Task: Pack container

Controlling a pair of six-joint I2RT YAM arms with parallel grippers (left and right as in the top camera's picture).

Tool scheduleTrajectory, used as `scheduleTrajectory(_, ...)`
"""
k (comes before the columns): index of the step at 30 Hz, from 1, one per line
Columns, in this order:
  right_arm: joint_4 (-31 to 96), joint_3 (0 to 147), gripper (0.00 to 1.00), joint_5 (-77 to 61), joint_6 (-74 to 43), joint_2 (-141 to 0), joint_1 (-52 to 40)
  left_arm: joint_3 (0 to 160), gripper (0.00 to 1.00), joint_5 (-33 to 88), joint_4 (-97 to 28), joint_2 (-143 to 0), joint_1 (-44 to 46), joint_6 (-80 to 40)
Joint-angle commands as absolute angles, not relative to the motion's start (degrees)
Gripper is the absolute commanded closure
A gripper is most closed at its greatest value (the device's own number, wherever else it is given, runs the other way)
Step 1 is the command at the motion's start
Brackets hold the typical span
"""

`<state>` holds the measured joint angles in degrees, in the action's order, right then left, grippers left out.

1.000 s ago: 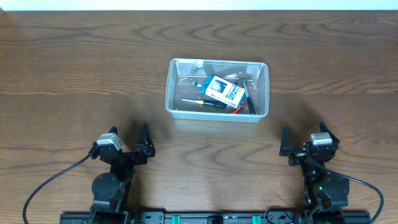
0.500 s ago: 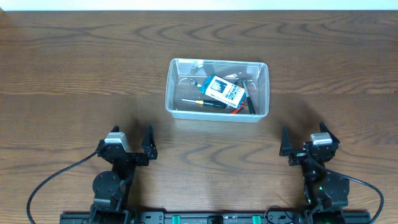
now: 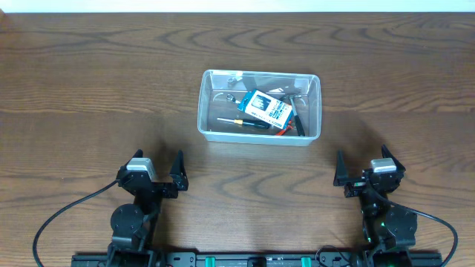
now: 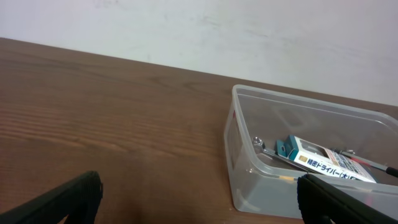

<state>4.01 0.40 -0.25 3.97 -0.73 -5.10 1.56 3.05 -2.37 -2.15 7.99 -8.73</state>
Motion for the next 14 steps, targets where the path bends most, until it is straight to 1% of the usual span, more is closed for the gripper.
scheduleTrajectory(1, 4.3, 0.3, 0.01, -0.6, 3.3, -0.3, -5.6, 0.2, 0.02, 3.5, -3.8, -2.4, 8.2, -7.7)
scheduleTrajectory(14, 4.3, 0.3, 0.01, -0.6, 3.3, -0.3, -5.6, 0.2, 0.02, 3.4, -3.8, -2.4, 8.2, -7.7)
